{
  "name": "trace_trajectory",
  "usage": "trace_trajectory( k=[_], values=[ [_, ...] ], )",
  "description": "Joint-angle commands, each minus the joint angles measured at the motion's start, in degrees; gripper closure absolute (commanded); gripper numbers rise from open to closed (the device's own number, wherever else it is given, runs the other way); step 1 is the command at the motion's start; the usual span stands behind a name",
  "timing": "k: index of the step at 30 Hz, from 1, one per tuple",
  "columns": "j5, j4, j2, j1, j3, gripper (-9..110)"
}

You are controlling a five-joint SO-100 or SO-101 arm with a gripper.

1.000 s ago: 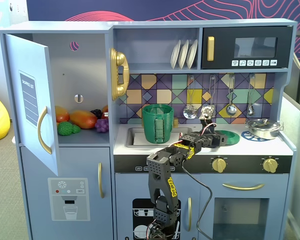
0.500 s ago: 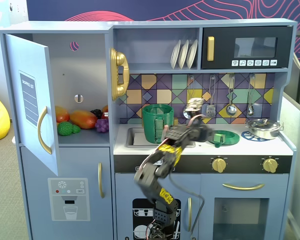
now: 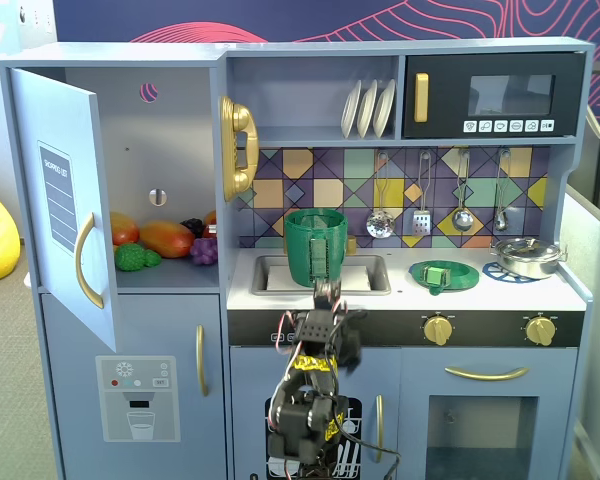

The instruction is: Take off the lid from the green recipient and place it on the counter

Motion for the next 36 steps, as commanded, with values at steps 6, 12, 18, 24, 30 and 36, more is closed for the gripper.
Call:
trace_trajectory(
  k=[6,12,18,24,30,36],
  values=[
    [9.84,5.45,8.09,-8.79,13.89,101],
    [11.95,12.3,12.48,-9.67,17.84,101],
    [11.95,17.67,12.48,-11.25,19.78,101],
    [13.36,21.18,12.48,-10.81,20.65,101],
    [14.85,22.76,12.57,-10.11,20.65,100],
    [14.94,22.76,12.66,-9.67,20.65,100]
  ],
)
